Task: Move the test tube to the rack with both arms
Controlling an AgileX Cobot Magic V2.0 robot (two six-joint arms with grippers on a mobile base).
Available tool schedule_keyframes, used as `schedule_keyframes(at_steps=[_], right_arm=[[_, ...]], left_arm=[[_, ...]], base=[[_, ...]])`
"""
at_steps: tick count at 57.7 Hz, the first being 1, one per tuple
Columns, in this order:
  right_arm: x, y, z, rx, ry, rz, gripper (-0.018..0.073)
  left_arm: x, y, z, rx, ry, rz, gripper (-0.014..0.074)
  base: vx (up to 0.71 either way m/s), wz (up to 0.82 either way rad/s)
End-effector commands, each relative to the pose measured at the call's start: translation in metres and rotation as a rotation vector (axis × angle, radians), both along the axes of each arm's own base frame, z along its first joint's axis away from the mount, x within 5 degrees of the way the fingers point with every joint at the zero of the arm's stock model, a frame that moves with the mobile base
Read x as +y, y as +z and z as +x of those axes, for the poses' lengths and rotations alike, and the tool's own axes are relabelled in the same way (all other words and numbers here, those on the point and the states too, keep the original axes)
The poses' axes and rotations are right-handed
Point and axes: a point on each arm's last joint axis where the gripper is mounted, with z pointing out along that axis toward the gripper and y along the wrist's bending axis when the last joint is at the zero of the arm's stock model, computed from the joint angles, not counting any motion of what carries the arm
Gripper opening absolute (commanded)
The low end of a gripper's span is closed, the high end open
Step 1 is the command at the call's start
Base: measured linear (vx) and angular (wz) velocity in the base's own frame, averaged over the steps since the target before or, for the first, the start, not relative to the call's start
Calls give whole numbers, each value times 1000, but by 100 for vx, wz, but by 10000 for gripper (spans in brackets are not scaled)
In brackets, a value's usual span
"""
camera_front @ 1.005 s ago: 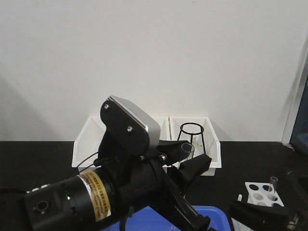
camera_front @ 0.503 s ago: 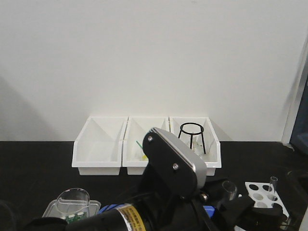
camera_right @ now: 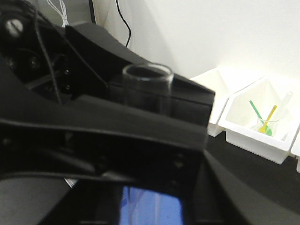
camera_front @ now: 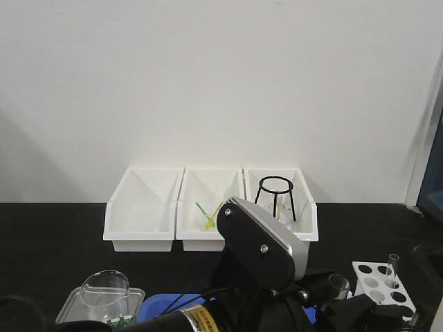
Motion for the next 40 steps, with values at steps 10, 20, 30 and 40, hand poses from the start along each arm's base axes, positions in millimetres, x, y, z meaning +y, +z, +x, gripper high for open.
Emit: schedule_keyframes(at_steps=[10, 20, 30, 40], right_arm=[[3, 16, 0, -55, 29, 63, -15], [2, 16, 1, -52, 23, 59, -12], [1, 15, 2, -43, 5, 48, -11], [0, 13, 4, -30, -22, 31, -11]], left_arm=[[3, 31, -5, -62, -23, -139, -6], [3, 32, -5, -65, -23, -140, 13], [3, 31, -5, -63, -22, -138, 116], [3, 29, -5, -54, -17, -119, 298]], base=[[0, 0], [0, 0], [0, 0], [0, 0]])
